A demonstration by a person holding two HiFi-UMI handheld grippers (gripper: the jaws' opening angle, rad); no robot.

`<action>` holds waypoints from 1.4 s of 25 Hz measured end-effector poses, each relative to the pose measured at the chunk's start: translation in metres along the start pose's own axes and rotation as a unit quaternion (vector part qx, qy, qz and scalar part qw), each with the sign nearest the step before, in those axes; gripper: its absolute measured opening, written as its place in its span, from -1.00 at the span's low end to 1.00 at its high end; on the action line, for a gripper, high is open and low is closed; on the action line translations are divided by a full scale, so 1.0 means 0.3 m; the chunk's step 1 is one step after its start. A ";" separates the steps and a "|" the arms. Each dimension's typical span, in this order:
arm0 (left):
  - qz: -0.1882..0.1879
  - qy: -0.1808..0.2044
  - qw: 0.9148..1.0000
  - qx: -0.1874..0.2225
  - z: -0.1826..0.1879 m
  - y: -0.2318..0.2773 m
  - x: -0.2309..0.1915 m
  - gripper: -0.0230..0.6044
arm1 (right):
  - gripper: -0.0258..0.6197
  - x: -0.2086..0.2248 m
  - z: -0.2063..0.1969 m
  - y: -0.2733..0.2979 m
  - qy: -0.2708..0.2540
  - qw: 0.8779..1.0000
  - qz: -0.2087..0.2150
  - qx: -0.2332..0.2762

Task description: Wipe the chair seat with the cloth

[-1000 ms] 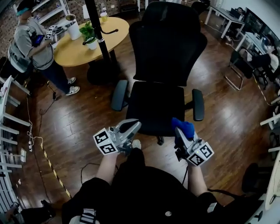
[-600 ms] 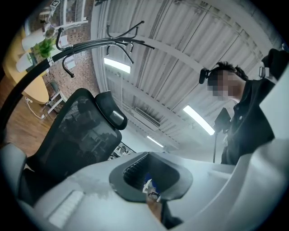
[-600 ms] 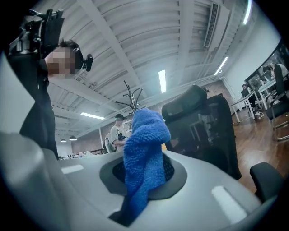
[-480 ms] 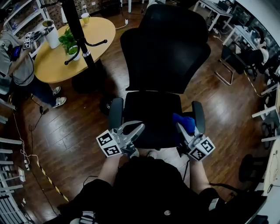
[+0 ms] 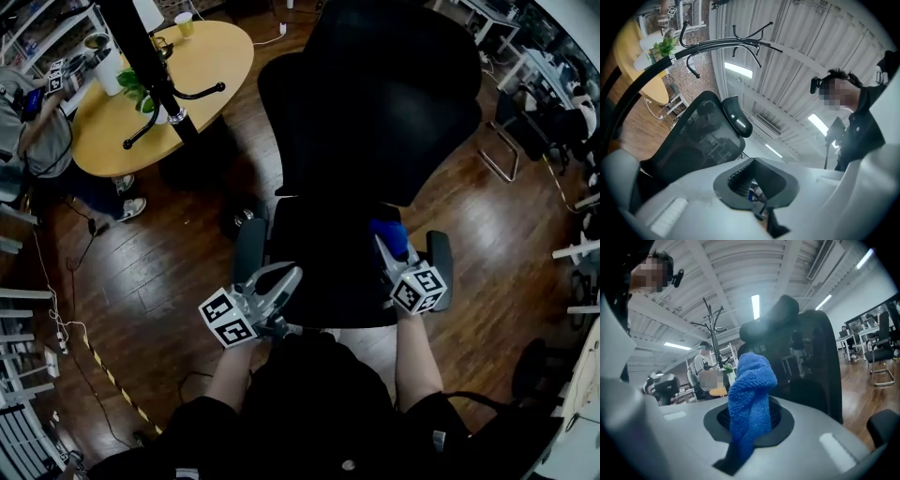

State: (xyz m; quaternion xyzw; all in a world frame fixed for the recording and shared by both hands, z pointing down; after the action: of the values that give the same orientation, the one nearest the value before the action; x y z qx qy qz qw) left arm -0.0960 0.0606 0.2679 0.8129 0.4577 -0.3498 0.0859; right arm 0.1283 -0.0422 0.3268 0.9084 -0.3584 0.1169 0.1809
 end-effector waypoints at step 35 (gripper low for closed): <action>0.135 -0.059 0.987 -0.061 -0.270 0.028 -0.478 -0.94 | -0.81 0.762 -0.797 0.581 -0.035 0.932 -0.204 -0.299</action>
State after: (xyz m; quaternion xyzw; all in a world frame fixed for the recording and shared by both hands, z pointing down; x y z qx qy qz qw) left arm -0.0978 -0.0049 0.4193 0.8381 0.3587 -0.3540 0.2088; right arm 0.1512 -0.2009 0.6647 0.8694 -0.1897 -0.0673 0.4513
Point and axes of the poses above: the fingertips, and each gripper's own axes: y forward along the fingers, x to its right, z out of its top, the point moved 4 cm from there along -y, backward along the fingers, and after that the axes turned 6 degrees about -x, right-handed, at the moved point
